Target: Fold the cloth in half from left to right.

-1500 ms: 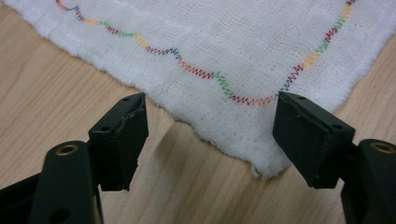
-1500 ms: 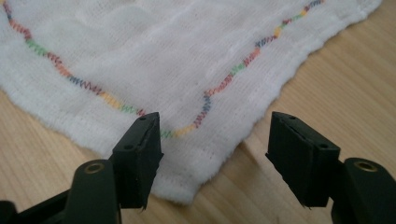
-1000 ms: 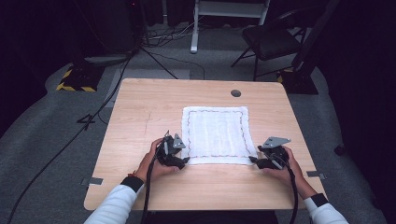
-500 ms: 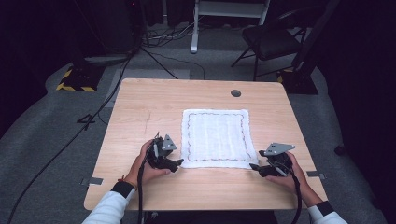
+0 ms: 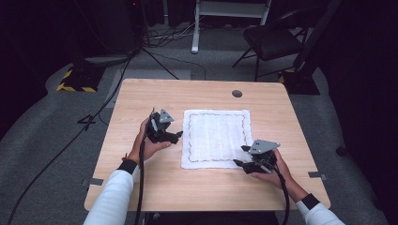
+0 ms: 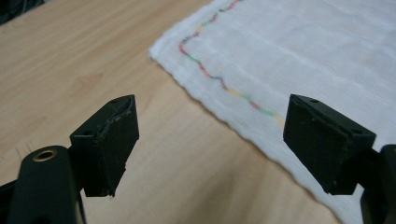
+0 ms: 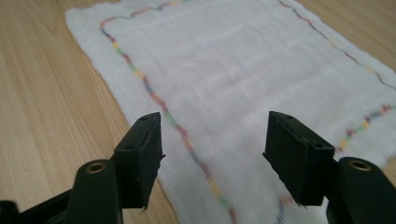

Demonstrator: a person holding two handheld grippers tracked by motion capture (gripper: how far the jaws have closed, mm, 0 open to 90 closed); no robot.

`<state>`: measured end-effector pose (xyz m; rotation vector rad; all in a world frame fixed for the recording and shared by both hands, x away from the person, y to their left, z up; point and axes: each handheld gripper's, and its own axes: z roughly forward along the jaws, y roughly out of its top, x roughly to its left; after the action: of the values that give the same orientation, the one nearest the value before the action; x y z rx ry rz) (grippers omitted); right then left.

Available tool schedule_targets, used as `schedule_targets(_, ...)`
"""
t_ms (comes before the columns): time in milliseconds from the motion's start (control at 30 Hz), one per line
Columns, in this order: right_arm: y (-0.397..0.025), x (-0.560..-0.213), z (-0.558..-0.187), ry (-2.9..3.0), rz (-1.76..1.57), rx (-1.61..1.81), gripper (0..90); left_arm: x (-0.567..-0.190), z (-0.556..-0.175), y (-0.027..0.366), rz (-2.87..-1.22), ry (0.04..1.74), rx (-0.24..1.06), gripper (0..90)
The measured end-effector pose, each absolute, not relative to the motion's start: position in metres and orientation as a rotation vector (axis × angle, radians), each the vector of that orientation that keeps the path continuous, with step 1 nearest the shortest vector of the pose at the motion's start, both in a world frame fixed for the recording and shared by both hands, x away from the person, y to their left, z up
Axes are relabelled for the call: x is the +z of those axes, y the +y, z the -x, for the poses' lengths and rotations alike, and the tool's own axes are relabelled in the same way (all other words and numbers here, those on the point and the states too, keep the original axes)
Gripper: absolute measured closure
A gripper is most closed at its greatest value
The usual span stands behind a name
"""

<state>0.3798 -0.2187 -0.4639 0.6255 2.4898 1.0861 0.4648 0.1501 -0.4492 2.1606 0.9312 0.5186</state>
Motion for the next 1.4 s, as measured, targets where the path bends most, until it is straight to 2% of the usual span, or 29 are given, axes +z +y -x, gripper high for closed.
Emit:
schedule_targets(200,-0.176,-0.469,-0.387,2.559,-0.522,1.112,41.3,-0.456,-0.512,0.144,-2.096,1.038,0.491,19.2)
schedule_targets(333,-0.147,-0.47,-0.388,2.585,-0.437,1.135,43.9,-0.466,-0.531,0.135,-2.12,1.079,0.513,19.2)
schedule_targets(467,-0.12,-0.475,-0.386,2.612,-0.362,1.146,45.1,-0.477,-0.544,0.129,-2.092,1.146,0.471,19.7)
schedule_targets(667,-0.096,-0.484,-0.383,2.634,-0.297,1.132,45.5,-0.484,-0.554,0.116,-2.092,1.19,0.487,19.8)
schedule_targets(1000,-0.084,-0.488,-0.383,2.646,-0.297,1.148,46.3,-0.499,-0.564,0.099,-2.112,1.241,0.447,19.3)
schedule_targets(1400,-0.064,-0.491,-0.382,2.669,-0.278,1.145,36.0,-0.502,-0.562,0.101,-2.089,1.233,0.452,17.1)
